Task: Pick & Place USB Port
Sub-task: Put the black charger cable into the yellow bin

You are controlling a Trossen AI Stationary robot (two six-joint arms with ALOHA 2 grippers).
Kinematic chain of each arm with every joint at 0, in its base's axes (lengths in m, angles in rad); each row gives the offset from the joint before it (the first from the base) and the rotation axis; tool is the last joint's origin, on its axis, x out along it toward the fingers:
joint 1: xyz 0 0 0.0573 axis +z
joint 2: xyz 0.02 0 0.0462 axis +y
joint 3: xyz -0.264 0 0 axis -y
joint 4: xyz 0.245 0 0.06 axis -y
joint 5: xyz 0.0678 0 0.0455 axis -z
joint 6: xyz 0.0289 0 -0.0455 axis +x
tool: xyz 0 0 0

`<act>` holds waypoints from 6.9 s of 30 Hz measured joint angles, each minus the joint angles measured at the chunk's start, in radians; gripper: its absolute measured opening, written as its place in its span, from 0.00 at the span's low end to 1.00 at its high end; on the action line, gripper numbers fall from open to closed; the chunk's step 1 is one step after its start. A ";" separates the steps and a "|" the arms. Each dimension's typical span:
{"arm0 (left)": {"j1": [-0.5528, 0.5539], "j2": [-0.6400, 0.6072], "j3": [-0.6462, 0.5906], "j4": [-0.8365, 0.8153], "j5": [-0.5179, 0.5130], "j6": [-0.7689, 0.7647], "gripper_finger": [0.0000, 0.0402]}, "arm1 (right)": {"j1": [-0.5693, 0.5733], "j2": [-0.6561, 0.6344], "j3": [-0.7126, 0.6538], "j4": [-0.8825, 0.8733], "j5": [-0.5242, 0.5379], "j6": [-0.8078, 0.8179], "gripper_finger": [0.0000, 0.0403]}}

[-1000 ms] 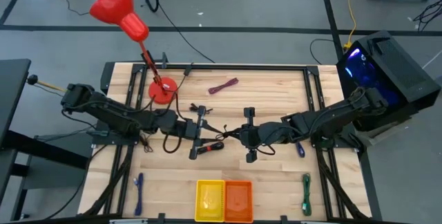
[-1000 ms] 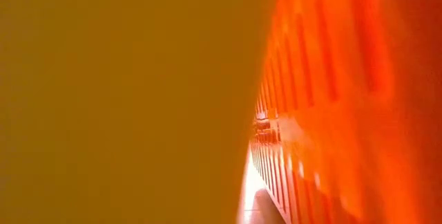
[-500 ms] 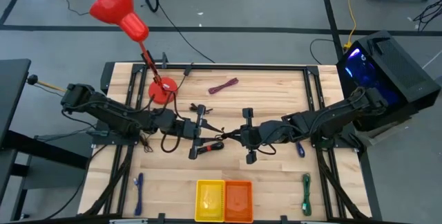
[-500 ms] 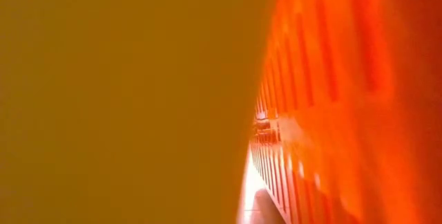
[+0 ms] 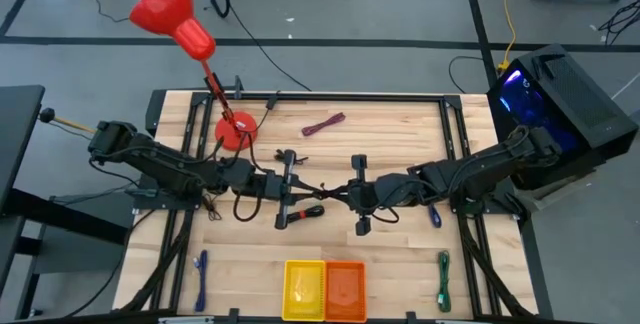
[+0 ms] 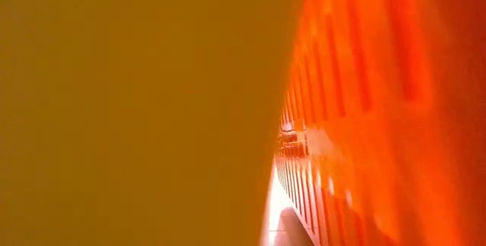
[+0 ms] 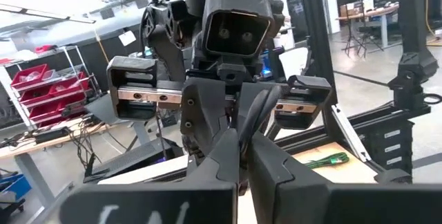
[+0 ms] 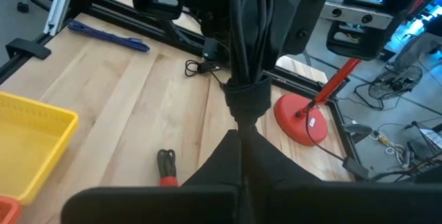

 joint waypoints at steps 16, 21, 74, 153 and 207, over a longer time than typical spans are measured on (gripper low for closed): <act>-0.168 -0.001 -0.001 -0.248 -0.227 -0.286 0.03 | -0.028 -0.119 0.000 -0.250 0.214 0.048 0.26; -0.305 0.000 0.000 -0.279 -0.274 -0.490 0.03 | -0.095 -0.193 0.000 -0.358 0.322 0.098 0.26; -0.634 0.604 0.536 -0.783 -0.669 -1.651 0.11 | -0.379 -0.245 0.000 -0.467 -0.068 0.070 0.27; 0.054 0.306 0.182 -1.141 0.111 -0.840 0.37 | -0.070 -0.246 -0.350 -0.064 -0.084 0.210 0.27; -0.387 0.234 0.881 -1.822 -0.522 -1.074 0.04 | -0.225 -0.246 -0.518 -0.075 0.200 0.286 0.27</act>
